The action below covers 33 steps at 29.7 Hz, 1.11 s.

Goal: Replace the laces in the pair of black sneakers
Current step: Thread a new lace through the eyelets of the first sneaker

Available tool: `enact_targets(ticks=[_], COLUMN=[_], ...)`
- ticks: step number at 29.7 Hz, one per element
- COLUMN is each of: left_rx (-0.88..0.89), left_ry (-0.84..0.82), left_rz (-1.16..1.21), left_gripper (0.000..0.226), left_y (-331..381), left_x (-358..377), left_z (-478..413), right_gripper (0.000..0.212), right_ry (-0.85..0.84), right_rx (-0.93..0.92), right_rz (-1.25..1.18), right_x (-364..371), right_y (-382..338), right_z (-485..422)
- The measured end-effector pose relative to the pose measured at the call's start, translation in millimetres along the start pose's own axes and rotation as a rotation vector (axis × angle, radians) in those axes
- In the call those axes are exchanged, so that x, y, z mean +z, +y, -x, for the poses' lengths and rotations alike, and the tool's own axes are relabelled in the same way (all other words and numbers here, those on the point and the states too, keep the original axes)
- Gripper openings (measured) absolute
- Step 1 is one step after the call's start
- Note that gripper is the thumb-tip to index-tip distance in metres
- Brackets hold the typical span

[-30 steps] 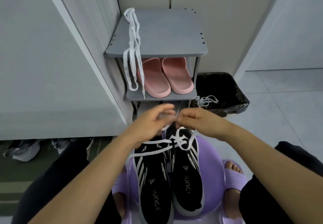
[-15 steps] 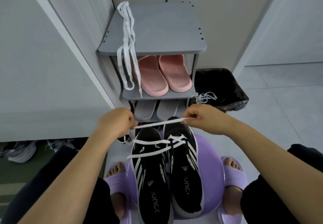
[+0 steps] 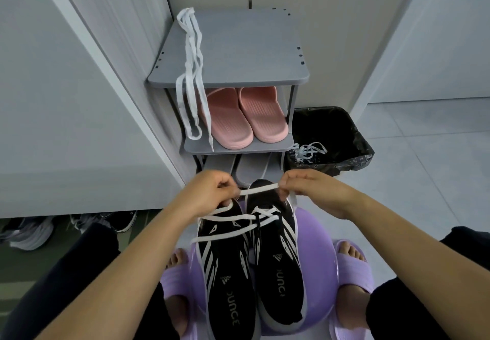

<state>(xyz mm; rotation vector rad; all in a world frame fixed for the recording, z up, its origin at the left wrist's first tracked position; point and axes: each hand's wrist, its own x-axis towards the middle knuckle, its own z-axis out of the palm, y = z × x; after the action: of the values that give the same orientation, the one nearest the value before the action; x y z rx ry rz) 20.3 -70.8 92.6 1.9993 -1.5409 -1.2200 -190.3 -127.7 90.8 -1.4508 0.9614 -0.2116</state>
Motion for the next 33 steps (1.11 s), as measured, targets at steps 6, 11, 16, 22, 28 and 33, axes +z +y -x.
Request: enact_targets(ticks=[6,11,16,22,28,33], left_rx=[0.048,0.099,0.042,-0.022,-0.166,-0.128], left_ry=[-0.074,-0.213,-0.008,-0.020,0.009,0.038], left_rz=[-0.146,0.226,0.202,0.308,0.346,0.317], left_gripper=[0.032,0.017,0.010,0.011,0.011,0.005], left_y=[-0.3,16.4,4.9,4.5,-6.0,-8.6], left_x=[1.7,34.6,24.9,43.6,61.1,73.3], left_z=[3.1,6.1,0.5,1.2,0.3,1.7], right_gripper=[0.015,0.014,0.010,0.022,0.038,0.005], right_ry=[0.128,0.062,0.135,0.168,0.173,0.309], right_rx=[-0.027,-0.037,0.044,0.138,0.300,0.280], right_rz=[0.298,0.229,0.153,-0.042,0.541,0.445], right_x=[16.2,26.5,8.1,26.0,45.8,44.7], right_y=[4.3,1.6,10.1,17.4,36.4,43.6], right_z=[-4.0,-6.3,-0.7,-2.5,5.4,5.3])
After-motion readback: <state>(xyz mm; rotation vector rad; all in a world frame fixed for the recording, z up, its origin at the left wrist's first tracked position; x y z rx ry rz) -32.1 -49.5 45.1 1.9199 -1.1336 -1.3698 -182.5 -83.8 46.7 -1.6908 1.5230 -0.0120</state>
